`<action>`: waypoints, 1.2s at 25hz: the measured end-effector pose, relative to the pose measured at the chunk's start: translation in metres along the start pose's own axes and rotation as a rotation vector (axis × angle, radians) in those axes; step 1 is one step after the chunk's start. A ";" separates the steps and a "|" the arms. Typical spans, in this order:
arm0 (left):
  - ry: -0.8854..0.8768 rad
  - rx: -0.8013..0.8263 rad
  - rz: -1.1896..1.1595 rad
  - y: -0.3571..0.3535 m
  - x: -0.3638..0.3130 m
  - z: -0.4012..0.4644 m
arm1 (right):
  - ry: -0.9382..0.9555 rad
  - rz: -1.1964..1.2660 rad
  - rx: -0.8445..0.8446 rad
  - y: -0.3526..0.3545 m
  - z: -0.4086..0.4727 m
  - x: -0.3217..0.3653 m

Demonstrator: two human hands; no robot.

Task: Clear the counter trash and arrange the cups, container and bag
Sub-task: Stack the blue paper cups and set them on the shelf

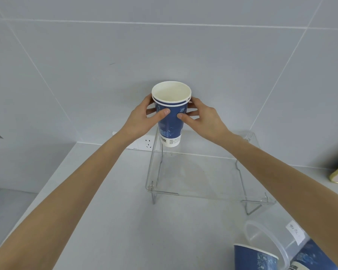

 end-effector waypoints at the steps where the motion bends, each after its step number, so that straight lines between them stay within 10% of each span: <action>1: -0.009 0.007 0.011 0.000 -0.001 -0.001 | 0.001 -0.021 0.013 -0.001 -0.002 0.000; 14: -0.078 0.086 0.552 0.007 -0.008 -0.084 | 0.108 -0.428 0.358 0.037 -0.084 0.004; 30: -0.290 0.224 0.560 -0.086 -0.071 -0.238 | 0.118 -0.504 0.257 0.160 -0.227 -0.058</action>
Point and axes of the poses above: each hand's wrist, its own z-axis towards the middle knuckle, its own y-axis out of the back of the hand, x = y × z, the point moved 5 cm from there along z, towards the middle knuckle, and after that the axes turned 12 degrees about -x, right-handed, at the moved point
